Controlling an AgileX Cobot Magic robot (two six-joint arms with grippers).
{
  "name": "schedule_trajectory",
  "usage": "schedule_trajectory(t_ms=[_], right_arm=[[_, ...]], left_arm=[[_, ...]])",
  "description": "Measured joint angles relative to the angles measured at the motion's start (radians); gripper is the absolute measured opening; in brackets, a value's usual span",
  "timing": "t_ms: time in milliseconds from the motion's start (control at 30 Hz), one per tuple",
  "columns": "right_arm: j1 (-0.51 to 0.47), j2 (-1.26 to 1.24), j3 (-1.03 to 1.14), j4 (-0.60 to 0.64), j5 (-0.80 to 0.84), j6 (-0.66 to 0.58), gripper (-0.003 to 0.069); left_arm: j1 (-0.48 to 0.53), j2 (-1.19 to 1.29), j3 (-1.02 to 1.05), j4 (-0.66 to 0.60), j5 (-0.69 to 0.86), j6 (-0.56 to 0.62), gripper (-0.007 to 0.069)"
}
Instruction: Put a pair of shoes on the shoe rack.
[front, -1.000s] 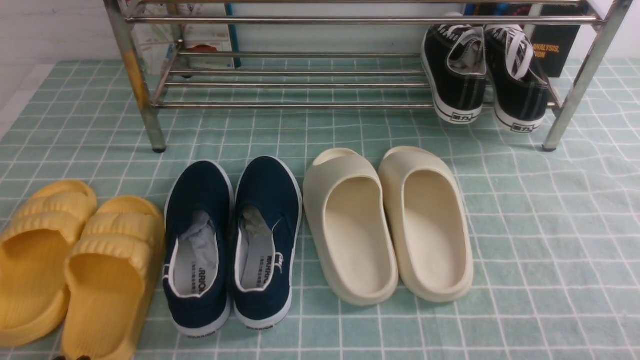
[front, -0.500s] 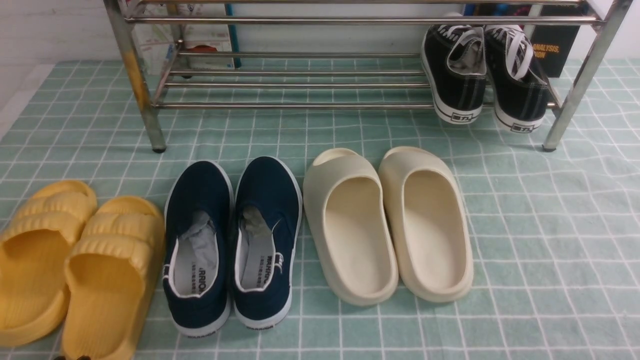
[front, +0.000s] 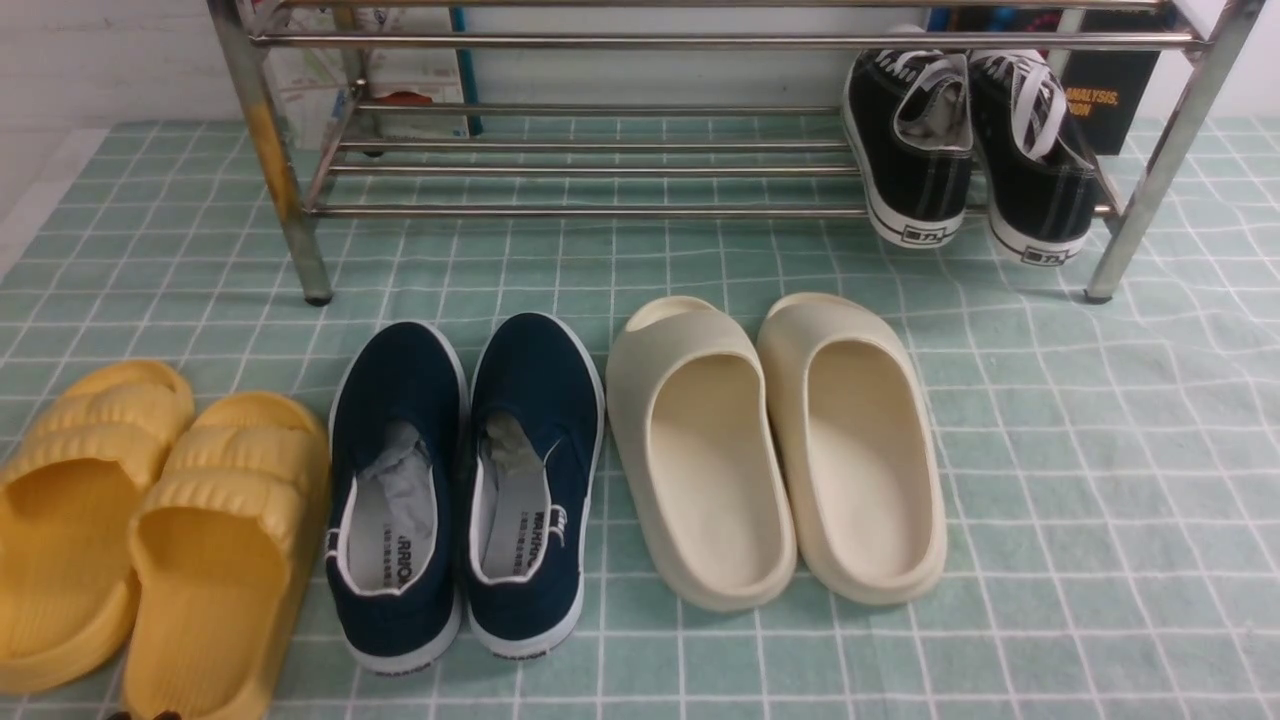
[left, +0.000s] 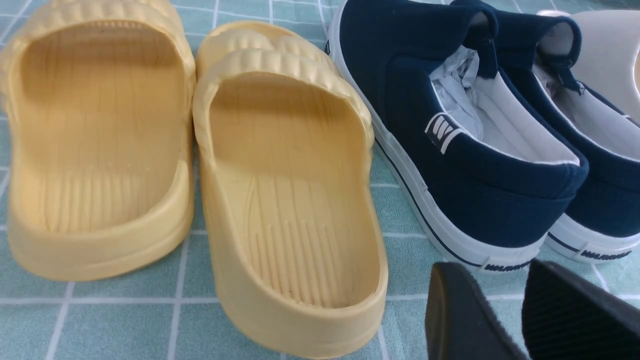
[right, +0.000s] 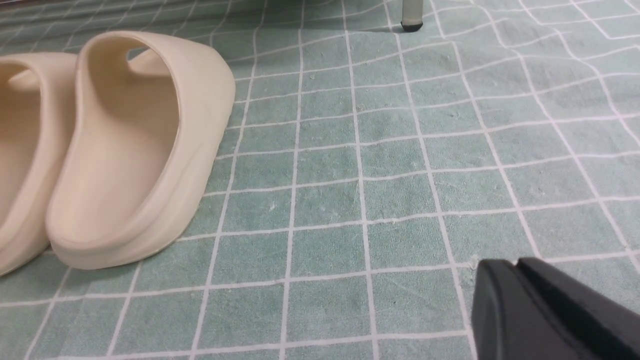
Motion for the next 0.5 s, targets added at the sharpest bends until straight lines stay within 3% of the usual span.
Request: schedule_trajectory(t_ms=[500], right_arm=[[0.0, 0.0, 0.0, -0.001, 0.0, 0.0, 0.009]], left_arm=[[0.0, 0.0, 0.0, 0.0, 0.0, 0.0, 0.0218]])
